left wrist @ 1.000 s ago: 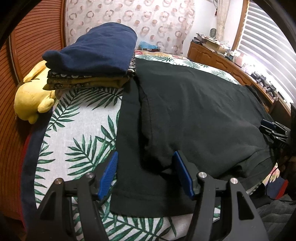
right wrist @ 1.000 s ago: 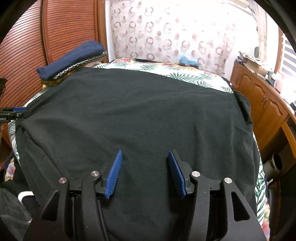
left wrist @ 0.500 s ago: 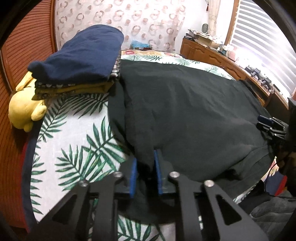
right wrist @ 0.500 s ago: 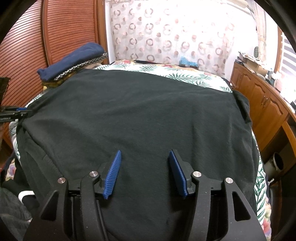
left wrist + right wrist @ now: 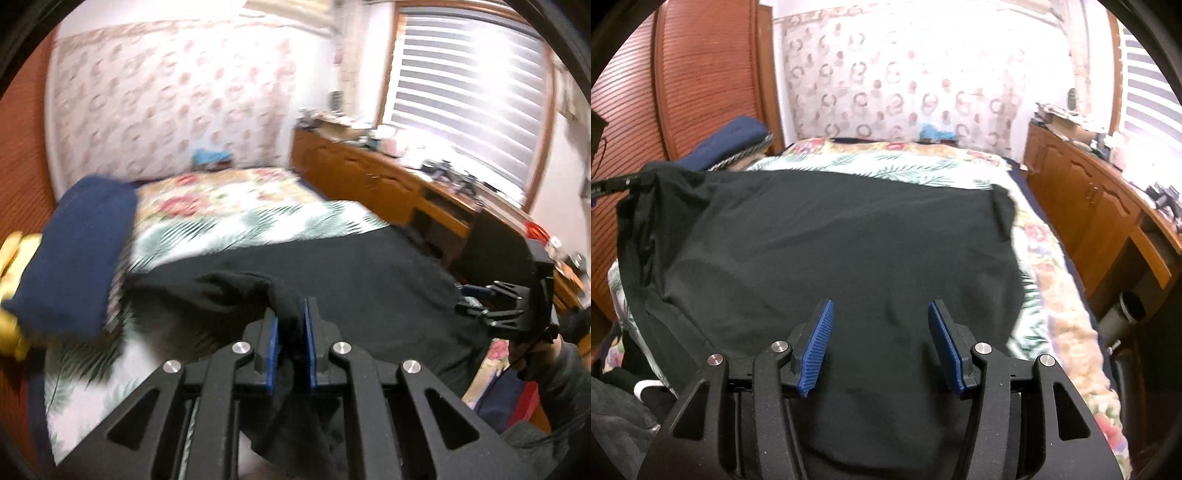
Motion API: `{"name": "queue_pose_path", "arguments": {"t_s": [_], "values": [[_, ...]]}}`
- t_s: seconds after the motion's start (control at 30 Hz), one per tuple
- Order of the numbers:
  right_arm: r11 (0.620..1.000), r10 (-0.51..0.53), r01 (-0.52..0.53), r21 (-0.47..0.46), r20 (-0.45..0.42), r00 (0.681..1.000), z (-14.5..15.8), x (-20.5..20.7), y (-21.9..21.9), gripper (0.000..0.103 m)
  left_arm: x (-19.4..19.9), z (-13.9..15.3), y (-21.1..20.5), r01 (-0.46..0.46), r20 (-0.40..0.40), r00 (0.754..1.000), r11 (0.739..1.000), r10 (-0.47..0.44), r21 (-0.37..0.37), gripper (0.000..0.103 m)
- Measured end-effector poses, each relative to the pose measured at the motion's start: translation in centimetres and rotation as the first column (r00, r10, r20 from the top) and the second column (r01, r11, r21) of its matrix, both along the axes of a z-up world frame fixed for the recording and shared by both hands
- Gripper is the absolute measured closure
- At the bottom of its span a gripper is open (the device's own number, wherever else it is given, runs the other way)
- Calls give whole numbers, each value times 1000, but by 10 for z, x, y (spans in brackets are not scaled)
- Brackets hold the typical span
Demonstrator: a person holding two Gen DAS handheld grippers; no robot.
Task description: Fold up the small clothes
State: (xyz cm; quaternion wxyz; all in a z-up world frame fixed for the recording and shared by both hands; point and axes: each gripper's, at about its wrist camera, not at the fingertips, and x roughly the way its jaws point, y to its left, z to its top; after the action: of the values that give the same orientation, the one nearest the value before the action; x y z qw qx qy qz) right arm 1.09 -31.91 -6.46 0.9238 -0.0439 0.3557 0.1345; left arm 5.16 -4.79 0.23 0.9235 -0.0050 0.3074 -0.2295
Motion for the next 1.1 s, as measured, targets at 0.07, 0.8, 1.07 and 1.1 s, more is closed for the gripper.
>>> {"name": "queue_pose_path", "arguments": {"t_s": [0.07, 0.8, 1.07, 1.1], "values": [[1000, -17, 17, -4, 8, 1000, 5, -4, -9, 49, 8, 12, -25, 60, 17, 998, 998, -60, 1, 94], [995, -101, 100, 19, 42, 994, 18, -23, -50, 49, 17, 25, -166, 334, -62, 941, 942, -332, 21, 54], [998, -56, 56, 15, 28, 998, 18, -5, -32, 49, 16, 8, -120, 226, -45, 974, 972, -224, 58, 41], [999, -46, 45, 11, 23, 999, 17, -3, -28, 49, 16, 5, -113, 210, -42, 977, 975, -208, 67, 41]]}}
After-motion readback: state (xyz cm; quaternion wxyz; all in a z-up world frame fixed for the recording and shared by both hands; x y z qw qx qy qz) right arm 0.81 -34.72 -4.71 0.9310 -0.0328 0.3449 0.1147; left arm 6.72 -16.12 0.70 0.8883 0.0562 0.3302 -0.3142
